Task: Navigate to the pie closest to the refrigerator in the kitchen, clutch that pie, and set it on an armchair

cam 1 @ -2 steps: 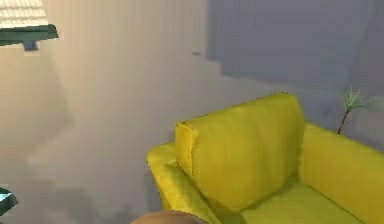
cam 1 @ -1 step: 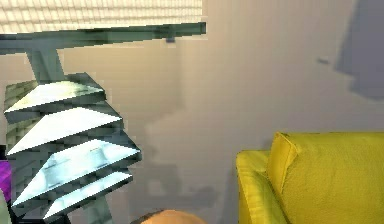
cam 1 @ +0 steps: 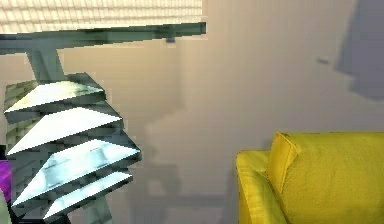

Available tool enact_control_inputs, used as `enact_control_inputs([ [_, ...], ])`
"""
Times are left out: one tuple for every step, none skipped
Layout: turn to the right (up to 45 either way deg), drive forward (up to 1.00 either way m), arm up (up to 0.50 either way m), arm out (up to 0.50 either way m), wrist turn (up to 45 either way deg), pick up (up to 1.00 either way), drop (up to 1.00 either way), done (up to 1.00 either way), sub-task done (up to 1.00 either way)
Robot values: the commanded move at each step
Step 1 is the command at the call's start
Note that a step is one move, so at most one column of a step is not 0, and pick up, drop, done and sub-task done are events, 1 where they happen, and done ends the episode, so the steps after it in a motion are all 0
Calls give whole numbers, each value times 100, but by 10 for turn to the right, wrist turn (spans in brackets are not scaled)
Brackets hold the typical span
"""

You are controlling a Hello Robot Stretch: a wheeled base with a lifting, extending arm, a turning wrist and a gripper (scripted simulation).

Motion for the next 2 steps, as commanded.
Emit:
enact_control_inputs([
  [0, 0, 0, 0, 390, 0, 0, 0, 0],
  [0, 0, -30, 0, 0, 0, 0, 0, 0],
])
